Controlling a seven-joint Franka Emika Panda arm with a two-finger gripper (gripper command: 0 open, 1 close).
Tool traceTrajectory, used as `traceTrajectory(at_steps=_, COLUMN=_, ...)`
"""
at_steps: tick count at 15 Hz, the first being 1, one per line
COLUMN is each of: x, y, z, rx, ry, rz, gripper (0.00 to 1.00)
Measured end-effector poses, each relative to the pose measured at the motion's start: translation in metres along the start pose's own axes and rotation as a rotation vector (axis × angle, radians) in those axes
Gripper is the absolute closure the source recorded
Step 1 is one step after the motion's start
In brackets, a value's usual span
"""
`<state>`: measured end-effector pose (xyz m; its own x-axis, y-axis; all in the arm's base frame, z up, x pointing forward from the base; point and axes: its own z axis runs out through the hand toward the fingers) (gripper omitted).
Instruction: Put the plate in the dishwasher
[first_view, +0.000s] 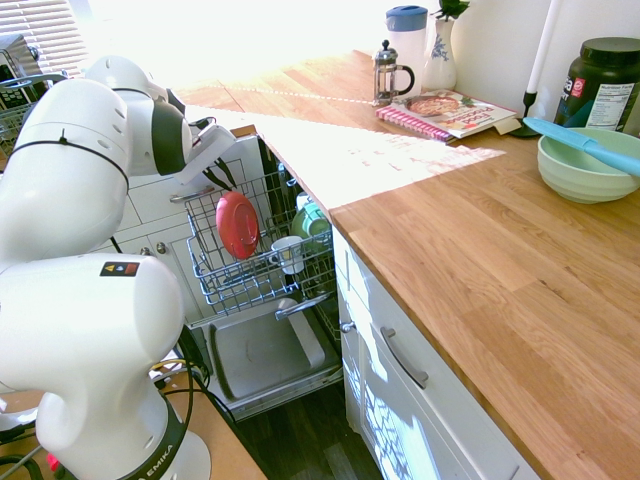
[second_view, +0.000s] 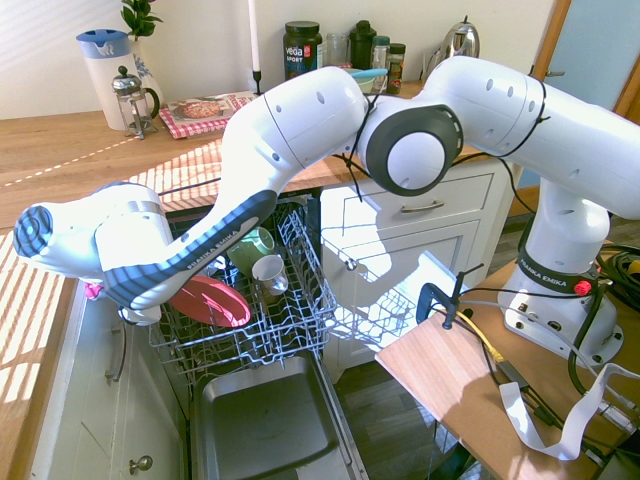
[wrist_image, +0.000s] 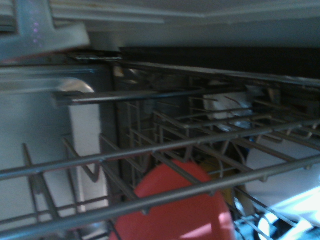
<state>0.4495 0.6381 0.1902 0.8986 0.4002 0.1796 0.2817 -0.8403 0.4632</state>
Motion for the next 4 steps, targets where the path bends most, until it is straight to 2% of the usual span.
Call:
traceTrajectory(at_steps=2, x=0.019, y=0.02, z=-0.025, rx=0.119, ry=-0.027, rz=0.003, gripper=0.0)
traceTrajectory(at_steps=4, x=0.046, y=0.063, z=-0.064, rx=0.248, ry=-0.027, rz=0.041, gripper=0.0)
